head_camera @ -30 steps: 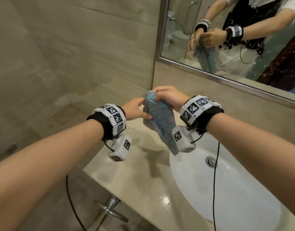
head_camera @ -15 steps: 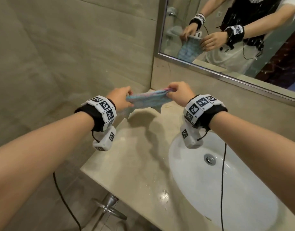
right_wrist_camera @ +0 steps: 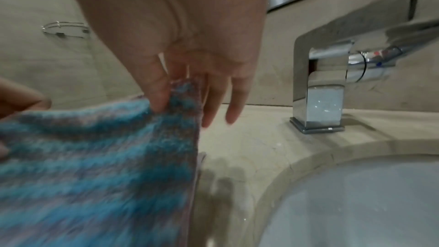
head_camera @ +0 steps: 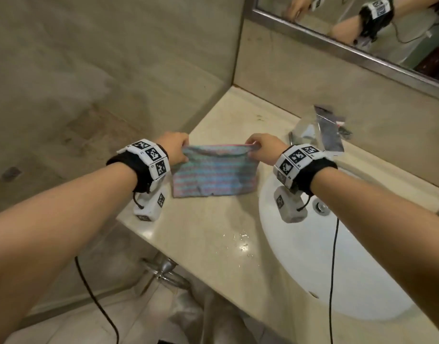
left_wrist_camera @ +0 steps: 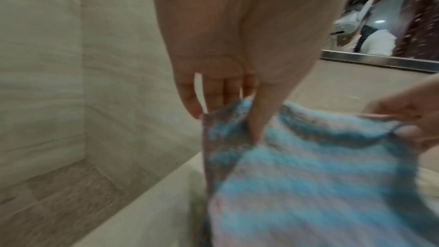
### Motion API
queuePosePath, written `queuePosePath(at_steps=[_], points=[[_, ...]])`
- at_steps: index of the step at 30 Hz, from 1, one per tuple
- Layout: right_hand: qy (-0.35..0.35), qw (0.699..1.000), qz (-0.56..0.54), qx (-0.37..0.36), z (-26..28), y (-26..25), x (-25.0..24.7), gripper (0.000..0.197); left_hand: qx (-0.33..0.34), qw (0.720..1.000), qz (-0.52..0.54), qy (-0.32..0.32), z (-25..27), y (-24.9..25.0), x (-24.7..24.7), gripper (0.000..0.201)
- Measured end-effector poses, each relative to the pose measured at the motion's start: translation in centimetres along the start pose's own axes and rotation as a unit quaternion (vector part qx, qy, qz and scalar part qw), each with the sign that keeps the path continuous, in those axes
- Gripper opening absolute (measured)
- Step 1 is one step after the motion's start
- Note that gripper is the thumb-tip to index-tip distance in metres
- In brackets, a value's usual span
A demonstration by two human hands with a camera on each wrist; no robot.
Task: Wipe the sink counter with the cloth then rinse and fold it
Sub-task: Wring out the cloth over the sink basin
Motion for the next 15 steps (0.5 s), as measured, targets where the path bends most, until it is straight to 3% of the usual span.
queuePosePath(at_steps=[2,5,10,15], points=[[0.029,0.997,-0.034,0.065,-0.6,1.4,0.1,0.052,-0.029,0.999,0.011,0.022,-0.7,-1.0,0.6,0.040],[-0.019,0.987,0.004,0.160,0.2,3.8,2.7,0.036,-0.036,0.997,0.013,0.070,-0.5,-1.2,1.5,0.041],[-0.021,0.978,-0.025,0.208,0.8,4.0,5.4,0.041,0.040,0.998,0.014,-0.036,1.0,0.3,6.3,0.028],[-0.041,0.970,-0.108,0.213,0.8,2.9,6.7,0.044,0.038,0.998,0.044,-0.013,1.8,-0.7,6.5,0.028]])
Point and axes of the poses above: each hand's wrist, its own z-axis away from the middle knuckle, its own x-axis out of the palm, y = z × x, the point moved 10 cm from there along -z, towards the middle knuckle, and after that the axes turned 12 degrees about y, right-handed, at the moved point
